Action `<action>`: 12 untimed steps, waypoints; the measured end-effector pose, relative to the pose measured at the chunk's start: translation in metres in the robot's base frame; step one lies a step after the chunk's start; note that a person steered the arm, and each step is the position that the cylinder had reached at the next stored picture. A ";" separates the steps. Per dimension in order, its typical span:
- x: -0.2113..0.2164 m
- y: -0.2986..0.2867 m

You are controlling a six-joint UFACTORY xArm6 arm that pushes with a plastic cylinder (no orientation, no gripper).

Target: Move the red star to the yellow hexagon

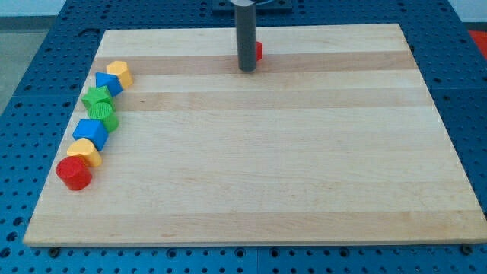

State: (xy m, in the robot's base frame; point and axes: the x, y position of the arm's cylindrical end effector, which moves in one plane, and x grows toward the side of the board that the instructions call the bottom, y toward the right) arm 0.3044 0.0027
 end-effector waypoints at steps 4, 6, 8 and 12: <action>-0.045 -0.013; -0.045 -0.146; -0.045 -0.083; 0.004 -0.137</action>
State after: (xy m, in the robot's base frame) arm 0.3084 -0.1342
